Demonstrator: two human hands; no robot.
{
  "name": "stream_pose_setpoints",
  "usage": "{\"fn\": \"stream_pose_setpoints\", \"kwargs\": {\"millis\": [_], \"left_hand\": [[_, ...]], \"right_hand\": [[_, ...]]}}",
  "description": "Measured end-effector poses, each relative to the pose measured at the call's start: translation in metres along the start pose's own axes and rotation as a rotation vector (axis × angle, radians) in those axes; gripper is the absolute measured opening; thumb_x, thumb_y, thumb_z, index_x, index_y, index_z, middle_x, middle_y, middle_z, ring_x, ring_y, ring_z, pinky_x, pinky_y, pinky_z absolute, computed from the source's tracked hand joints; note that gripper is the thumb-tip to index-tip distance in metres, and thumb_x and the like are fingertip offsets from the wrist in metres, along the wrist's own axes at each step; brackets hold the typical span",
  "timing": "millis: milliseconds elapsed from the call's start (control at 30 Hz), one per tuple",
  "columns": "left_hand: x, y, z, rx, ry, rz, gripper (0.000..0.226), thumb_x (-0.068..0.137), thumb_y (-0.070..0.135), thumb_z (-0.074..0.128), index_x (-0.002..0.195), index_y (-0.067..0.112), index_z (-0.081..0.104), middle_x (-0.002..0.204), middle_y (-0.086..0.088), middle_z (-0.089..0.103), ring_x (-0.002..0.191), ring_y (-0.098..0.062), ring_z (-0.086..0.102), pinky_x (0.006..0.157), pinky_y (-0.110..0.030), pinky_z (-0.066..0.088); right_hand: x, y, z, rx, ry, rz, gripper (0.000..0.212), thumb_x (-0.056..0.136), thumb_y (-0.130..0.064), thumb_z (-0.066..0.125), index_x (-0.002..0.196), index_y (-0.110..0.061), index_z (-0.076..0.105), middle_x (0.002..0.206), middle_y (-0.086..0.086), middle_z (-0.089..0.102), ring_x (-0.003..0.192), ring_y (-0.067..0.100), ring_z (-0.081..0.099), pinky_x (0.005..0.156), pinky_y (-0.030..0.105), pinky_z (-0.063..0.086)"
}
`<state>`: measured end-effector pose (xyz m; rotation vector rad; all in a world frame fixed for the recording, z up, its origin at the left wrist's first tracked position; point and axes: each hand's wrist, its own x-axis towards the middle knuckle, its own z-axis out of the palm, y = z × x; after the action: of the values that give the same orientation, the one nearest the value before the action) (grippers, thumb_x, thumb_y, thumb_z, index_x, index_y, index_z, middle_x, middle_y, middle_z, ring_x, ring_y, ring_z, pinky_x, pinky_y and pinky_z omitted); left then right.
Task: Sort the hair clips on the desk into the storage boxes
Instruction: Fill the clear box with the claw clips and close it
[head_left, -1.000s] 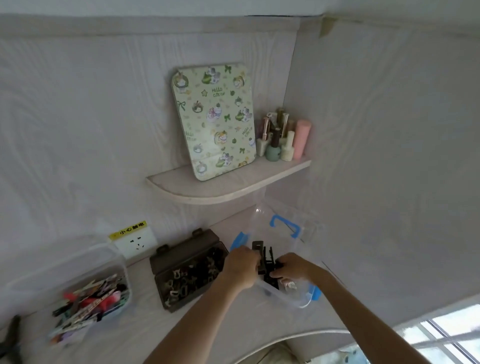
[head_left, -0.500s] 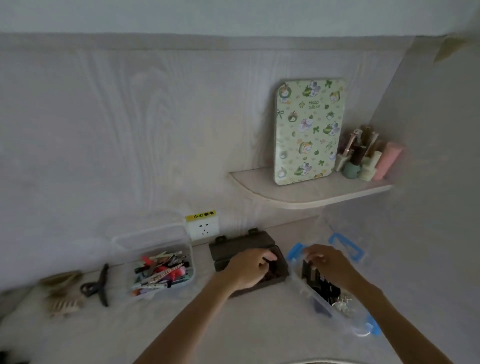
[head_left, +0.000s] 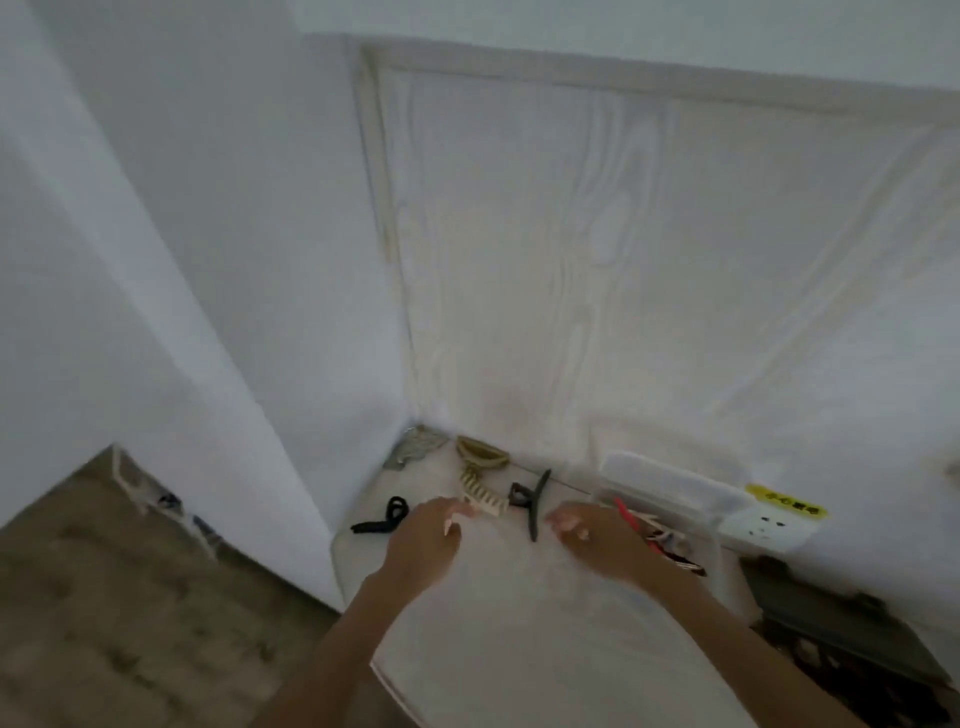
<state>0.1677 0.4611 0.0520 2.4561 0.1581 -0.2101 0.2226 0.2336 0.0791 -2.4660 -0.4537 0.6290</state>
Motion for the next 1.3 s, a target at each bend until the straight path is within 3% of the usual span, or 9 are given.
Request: {"fn": "stream_pose_setpoints", "kwargs": {"millis": [100,167,267,433,533,667,800,1033,1300], "left_hand": [[-0.004,-0.047,-0.020,0.119,0.069,-0.055,0.047,0.094,0.005,0.038,0.138,0.021,0.042,0.150,0.003,0.033,0.139,-0.015,0.029,0.111,-0.023,0.028],[-0.003,-0.068,-0.024,0.207,0.032,-0.034,0.056,0.094,0.006,0.037,0.146,0.022,0.026,0.157,0.003,0.016,0.145,-0.016,0.015,0.114,-0.026,0.024],[0.006,-0.084,-0.026,0.263,-0.080,-0.031,0.059,0.097,0.012,0.036,0.149,0.023,0.012,0.159,0.003,0.006,0.146,-0.018,0.009,0.114,-0.030,0.023],[0.016,-0.088,-0.026,0.252,-0.105,-0.045,0.043,0.096,0.027,0.043,0.139,0.025,0.038,0.140,0.001,0.043,0.119,-0.020,0.051,0.096,-0.033,0.043],[0.019,-0.086,-0.024,0.241,-0.121,-0.079,0.026,0.092,0.029,0.050,0.117,0.027,0.058,0.120,0.004,0.059,0.108,-0.016,0.057,0.088,-0.027,0.044],[0.023,-0.065,-0.029,0.228,-0.134,-0.073,0.020,0.087,0.035,0.058,0.103,0.028,0.068,0.109,0.010,0.065,0.099,-0.010,0.061,0.070,-0.016,0.040],[0.024,-0.003,-0.032,0.206,-0.089,0.061,0.018,0.087,0.040,0.058,0.096,0.031,0.071,0.098,0.014,0.069,0.089,-0.003,0.062,0.057,-0.007,0.033],[0.023,0.149,0.029,0.072,-0.049,0.297,0.020,0.085,0.042,0.061,0.094,0.027,0.070,0.097,0.014,0.069,0.091,-0.005,0.065,0.074,-0.023,0.050],[-0.017,0.319,0.165,-0.065,-0.312,0.526,0.020,0.091,0.037,0.053,0.089,0.018,0.059,0.086,0.002,0.068,0.086,-0.017,0.065,0.068,-0.028,0.048]], "right_hand": [[0.042,-0.031,0.035,-0.156,-0.014,-0.005,0.053,0.093,-0.024,0.047,0.142,-0.018,0.028,0.153,0.007,0.020,0.139,0.022,0.028,0.109,0.028,0.028],[0.061,-0.040,0.050,-0.274,0.025,0.065,0.068,0.092,-0.024,0.048,0.147,-0.018,0.009,0.157,0.011,-0.004,0.144,0.030,0.010,0.112,0.037,0.028],[0.079,-0.040,0.060,-0.378,0.069,0.182,0.076,0.091,-0.022,0.047,0.148,-0.013,-0.002,0.155,0.016,-0.013,0.144,0.035,0.001,0.111,0.042,0.029],[0.075,-0.025,0.072,-0.410,0.094,0.186,0.059,0.092,-0.011,0.041,0.146,-0.010,0.016,0.153,0.009,0.020,0.145,0.027,0.003,0.111,0.037,0.029],[0.062,-0.013,0.067,-0.412,0.130,0.100,0.034,0.091,-0.014,0.045,0.125,-0.016,0.050,0.134,0.006,0.047,0.137,0.019,0.026,0.098,0.032,0.043],[0.035,-0.008,0.053,-0.305,0.137,0.052,0.025,0.088,-0.026,0.054,0.112,-0.020,0.059,0.112,0.003,0.061,0.111,0.020,0.052,0.086,0.029,0.044],[-0.017,0.009,0.029,0.009,0.194,0.081,0.036,0.085,-0.039,0.061,0.119,-0.028,0.057,0.111,-0.012,0.060,0.101,0.007,0.055,0.079,0.018,0.039],[-0.159,0.068,-0.037,0.578,0.383,0.230,0.020,0.080,-0.016,0.070,0.097,-0.023,0.063,0.094,-0.001,0.069,0.081,0.002,0.065,0.070,0.008,0.048],[-0.332,0.179,-0.078,0.591,0.869,0.581,0.012,0.082,-0.017,0.068,0.091,-0.016,0.059,0.083,-0.004,0.065,0.080,0.013,0.063,0.063,0.004,0.046]]}}
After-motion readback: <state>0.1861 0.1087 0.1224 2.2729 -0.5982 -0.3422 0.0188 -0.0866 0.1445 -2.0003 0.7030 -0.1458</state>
